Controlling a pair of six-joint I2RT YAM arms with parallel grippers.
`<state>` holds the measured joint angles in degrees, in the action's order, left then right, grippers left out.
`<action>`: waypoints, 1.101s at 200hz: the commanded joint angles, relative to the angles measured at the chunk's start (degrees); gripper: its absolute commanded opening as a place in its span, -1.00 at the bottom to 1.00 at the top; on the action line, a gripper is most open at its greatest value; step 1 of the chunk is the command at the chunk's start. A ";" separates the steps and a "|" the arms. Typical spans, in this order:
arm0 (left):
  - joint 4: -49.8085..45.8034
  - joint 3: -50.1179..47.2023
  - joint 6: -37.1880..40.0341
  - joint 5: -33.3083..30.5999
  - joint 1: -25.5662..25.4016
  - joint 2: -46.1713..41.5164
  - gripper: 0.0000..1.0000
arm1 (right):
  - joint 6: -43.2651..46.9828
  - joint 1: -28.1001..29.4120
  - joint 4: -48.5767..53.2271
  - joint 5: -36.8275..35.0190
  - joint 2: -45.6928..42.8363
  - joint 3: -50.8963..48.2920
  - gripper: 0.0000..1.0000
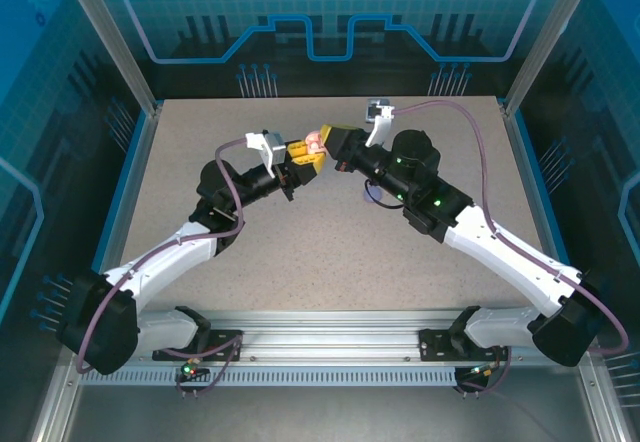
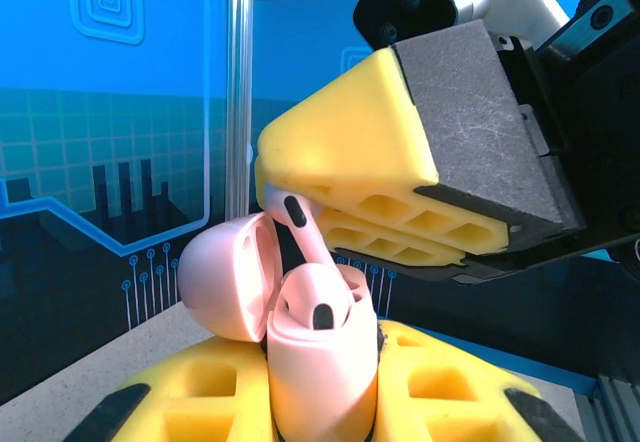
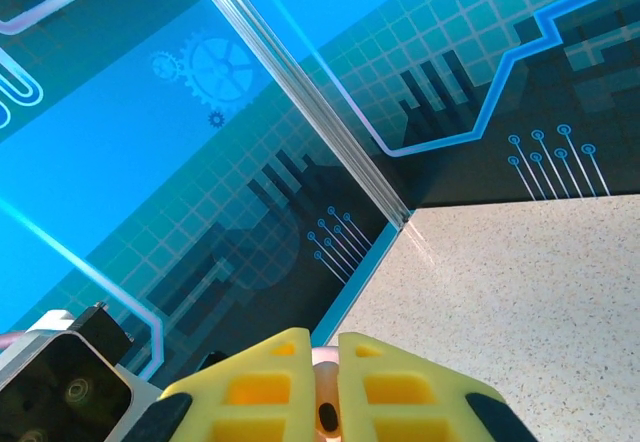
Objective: Insert wireless bluetooth earbuds into charging case
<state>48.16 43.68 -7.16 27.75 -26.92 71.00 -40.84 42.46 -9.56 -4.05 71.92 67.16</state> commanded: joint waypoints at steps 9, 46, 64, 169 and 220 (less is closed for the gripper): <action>1.45 1.85 1.05 -0.58 -0.39 -0.27 -1.00 | 1.70 0.64 -1.95 -1.03 0.40 -0.96 -0.80; 2.20 1.87 0.60 -0.88 -0.41 -0.58 -1.00 | 4.45 1.41 -2.88 -1.79 -0.22 -2.10 -0.81; 2.26 2.09 0.48 -0.94 -0.40 -0.60 -1.00 | 5.79 1.93 -4.12 -1.79 -0.56 -3.15 -0.82; 2.19 2.33 0.84 -2.40 -0.42 -0.95 -1.00 | 8.01 3.80 -4.99 -2.39 -3.11 -7.28 -0.72; 2.09 2.04 0.06 -2.17 -0.33 -0.54 -1.00 | 7.40 3.39 -3.17 -4.00 -2.49 -4.11 -0.06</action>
<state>47.09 43.72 -7.18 26.39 -27.18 71.00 -33.28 45.34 -14.92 -7.49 69.43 60.88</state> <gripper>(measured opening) 0.208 0.390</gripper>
